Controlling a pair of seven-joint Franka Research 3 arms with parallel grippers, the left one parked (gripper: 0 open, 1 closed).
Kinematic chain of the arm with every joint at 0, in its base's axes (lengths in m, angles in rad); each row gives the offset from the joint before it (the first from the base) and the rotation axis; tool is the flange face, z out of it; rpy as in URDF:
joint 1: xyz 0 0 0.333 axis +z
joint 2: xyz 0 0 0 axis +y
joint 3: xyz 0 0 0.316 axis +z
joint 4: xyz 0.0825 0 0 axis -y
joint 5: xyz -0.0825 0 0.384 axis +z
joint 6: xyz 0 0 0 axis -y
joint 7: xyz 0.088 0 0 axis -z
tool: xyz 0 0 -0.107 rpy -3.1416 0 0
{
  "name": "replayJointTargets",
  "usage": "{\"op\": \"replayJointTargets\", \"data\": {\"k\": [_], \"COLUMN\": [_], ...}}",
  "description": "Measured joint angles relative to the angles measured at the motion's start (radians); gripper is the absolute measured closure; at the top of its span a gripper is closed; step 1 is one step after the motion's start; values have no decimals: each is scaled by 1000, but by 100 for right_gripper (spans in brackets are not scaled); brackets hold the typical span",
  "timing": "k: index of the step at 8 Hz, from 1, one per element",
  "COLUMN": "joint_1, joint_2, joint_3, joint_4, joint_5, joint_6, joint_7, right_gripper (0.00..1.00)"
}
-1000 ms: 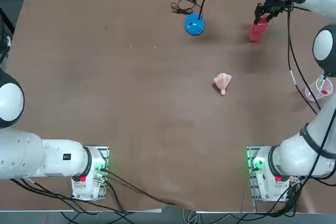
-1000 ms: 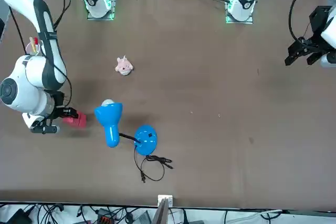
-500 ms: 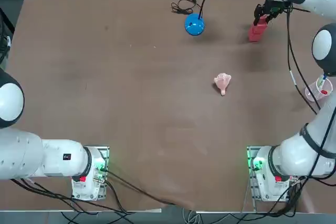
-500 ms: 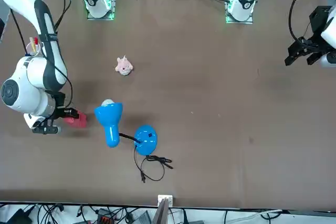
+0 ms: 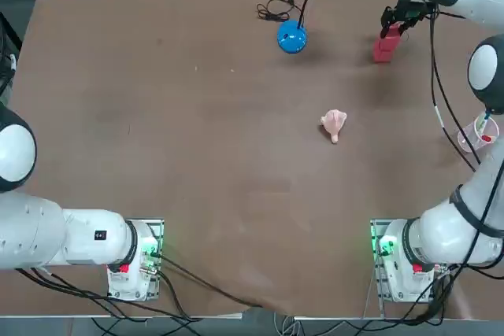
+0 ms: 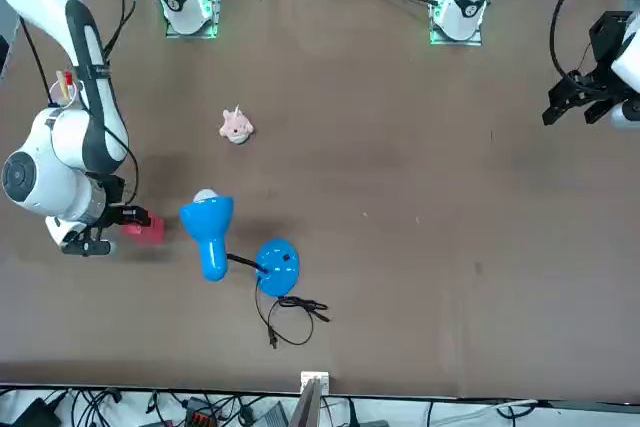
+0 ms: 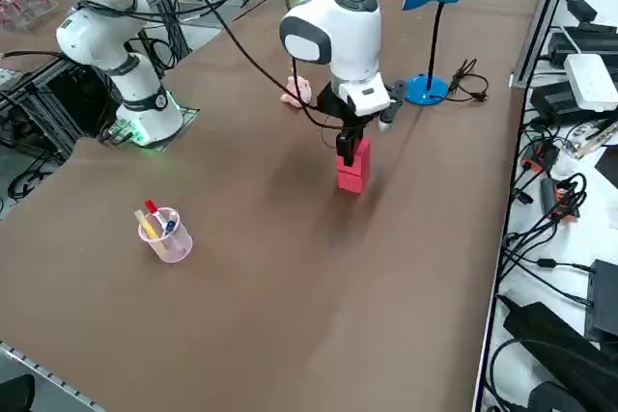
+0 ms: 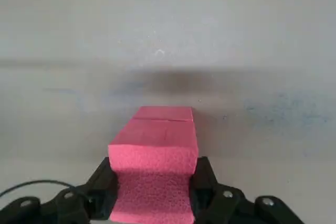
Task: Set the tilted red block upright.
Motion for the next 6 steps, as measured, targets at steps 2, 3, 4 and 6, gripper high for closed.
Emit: {"op": "replayJointTargets", "data": {"k": [2, 3, 4, 6], "joint_1": [0, 0, 0, 0], "joint_2": [2, 4, 6, 8], "joint_3": [0, 0, 0, 0], "joint_4": [0, 0, 0, 0], "joint_5": [0, 0, 0, 0], "joint_6": [2, 3, 3, 3], "joint_7": [0, -1, -1, -2], "right_gripper": [30, 30, 30, 30]}}
